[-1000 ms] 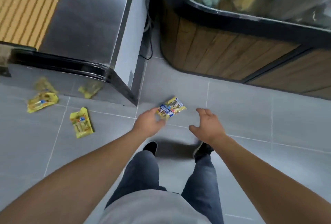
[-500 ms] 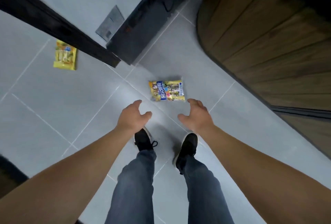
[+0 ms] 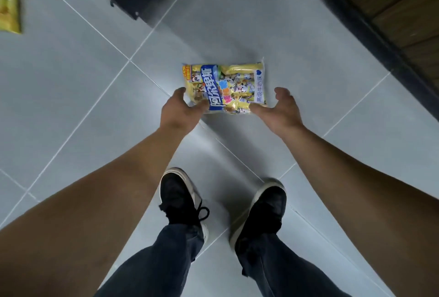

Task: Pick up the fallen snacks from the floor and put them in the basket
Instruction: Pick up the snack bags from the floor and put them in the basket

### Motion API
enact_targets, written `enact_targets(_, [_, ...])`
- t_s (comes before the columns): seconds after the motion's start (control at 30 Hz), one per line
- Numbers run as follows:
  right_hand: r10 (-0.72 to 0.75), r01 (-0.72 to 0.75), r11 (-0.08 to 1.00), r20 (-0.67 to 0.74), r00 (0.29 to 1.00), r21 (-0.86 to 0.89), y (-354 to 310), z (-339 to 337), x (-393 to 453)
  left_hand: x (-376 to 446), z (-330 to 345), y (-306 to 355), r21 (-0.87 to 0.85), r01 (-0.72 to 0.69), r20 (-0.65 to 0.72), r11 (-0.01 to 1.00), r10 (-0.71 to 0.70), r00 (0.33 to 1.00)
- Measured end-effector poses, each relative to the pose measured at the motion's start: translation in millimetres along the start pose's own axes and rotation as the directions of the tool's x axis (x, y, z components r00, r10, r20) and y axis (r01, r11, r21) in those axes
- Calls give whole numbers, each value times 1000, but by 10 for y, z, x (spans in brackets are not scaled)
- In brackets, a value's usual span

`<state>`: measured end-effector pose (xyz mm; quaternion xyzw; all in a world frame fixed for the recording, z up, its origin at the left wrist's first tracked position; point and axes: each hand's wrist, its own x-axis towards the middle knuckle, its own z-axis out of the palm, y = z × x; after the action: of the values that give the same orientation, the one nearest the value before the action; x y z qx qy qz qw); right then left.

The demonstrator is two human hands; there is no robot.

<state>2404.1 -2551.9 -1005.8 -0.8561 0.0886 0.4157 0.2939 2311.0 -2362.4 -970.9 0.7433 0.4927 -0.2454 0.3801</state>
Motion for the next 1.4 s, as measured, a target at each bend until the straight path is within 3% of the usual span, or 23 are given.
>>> enact_targets(0.1, [31, -30, 998, -4, 1000, 57, 145, 250, 470, 469, 173, -213, -75, 33, -37, 997, -35, 999])
enact_targets(0.27, [66, -81, 961, 64, 996, 265, 165, 455, 893, 983, 398, -433, -288, 129, 61, 949, -116, 991])
enact_targets(0.4, [103, -178, 892, 196, 975, 415, 141, 348, 963, 1057, 427, -360, -487, 201, 147, 850, -148, 978])
enact_targets(0.47, [104, -177, 890, 191, 976, 419, 125, 246, 831, 926, 362, -336, -506, 182, 164, 843, -114, 980])
enact_targets(0.63, [114, -178, 895, 175, 978, 409, -36, -114, -166, 36, -88, -277, -519, 164, 159, 839, -93, 983])
enact_targets(0.97, [181, -230, 863, 150, 972, 449, -959, -1222, -3088, -2670, -1866, 80, -510, 105, 206, 854, 3, 978])
enact_targets(1.17, [81, -160, 875, 188, 979, 458, -1427, -1682, -4370, -3904, -2701, 133, -545, 84, 186, 834, 23, 982])
enact_targets(1.4, [-71, -21, 928, 233, 970, 371, -1717, -1938, -5369, -5037, -3110, -141, -648, 12, 23, 761, 3, 1000])
